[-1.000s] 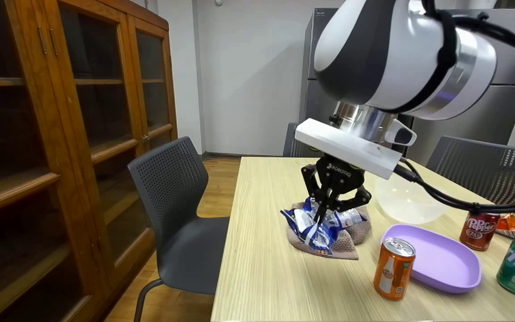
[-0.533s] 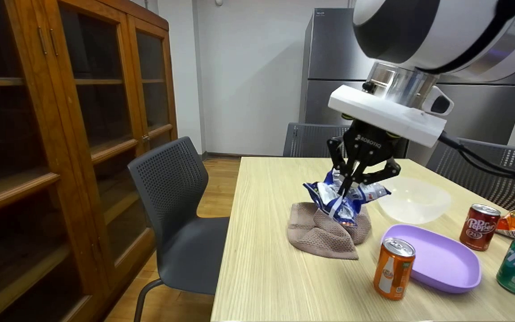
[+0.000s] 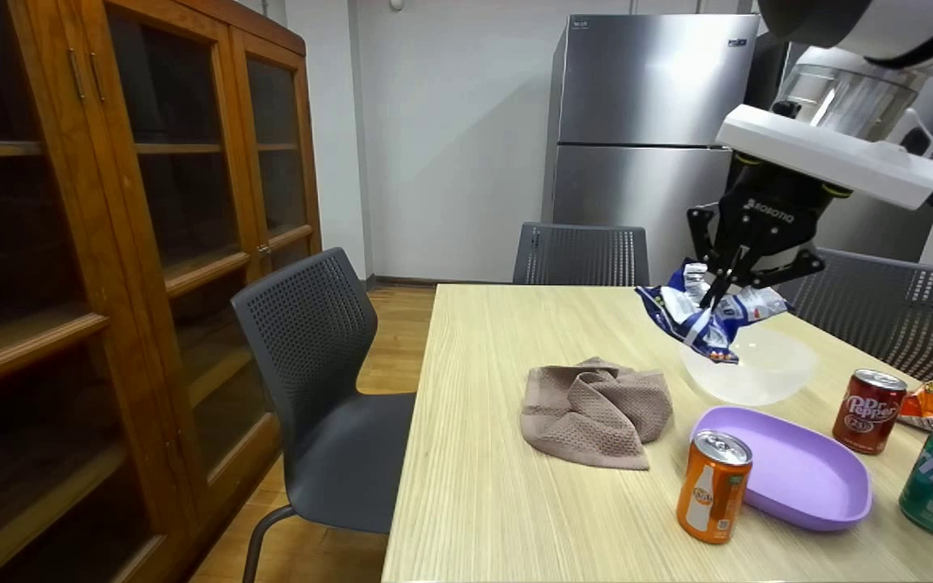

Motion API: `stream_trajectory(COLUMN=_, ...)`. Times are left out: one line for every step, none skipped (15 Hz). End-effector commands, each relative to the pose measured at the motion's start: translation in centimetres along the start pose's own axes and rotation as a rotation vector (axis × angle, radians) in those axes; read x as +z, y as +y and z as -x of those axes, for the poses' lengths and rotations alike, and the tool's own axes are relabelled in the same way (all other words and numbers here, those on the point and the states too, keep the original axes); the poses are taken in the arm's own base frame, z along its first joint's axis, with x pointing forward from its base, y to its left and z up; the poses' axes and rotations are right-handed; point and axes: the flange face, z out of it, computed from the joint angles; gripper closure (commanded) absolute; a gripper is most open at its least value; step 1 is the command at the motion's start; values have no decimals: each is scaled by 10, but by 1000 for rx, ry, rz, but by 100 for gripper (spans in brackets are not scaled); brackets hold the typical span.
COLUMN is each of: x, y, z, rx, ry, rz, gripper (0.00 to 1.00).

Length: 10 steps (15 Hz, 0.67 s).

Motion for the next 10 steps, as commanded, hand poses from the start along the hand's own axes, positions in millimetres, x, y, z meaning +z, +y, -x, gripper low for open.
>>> stream_trajectory(x=-23, y=25, z=-38, rx=-20, ry=-8, rz=-9, gripper=100)
stream_trajectory(x=-26, y=33, z=-51, rx=-19, ry=-6, rz=-10, gripper=100)
stream_trajectory(x=-29, y=38, z=-63, rx=-18, ry=-6, rz=-10, gripper=100)
stream_trajectory(x=-32, y=44, z=-75, rx=-16, ry=-6, rz=-11, gripper=100)
stream_trajectory(x=-34, y=50, z=-87, rx=-15, ry=-7, rz=-13, gripper=100)
stream_trajectory(x=-36, y=54, z=-98, rx=-13, ry=-11, rz=-16, gripper=100)
stream_trajectory(x=-36, y=57, z=-107, rx=-11, ry=-13, rz=-16, gripper=100)
stream_trajectory(x=-35, y=60, z=-118, rx=-10, ry=-15, rz=-15, gripper=100)
stream_trajectory(x=-34, y=62, z=-127, rx=-6, ry=-15, rz=-12, gripper=100)
stream_trajectory(x=-31, y=63, z=-137, rx=0, ry=-17, rz=-7, gripper=100)
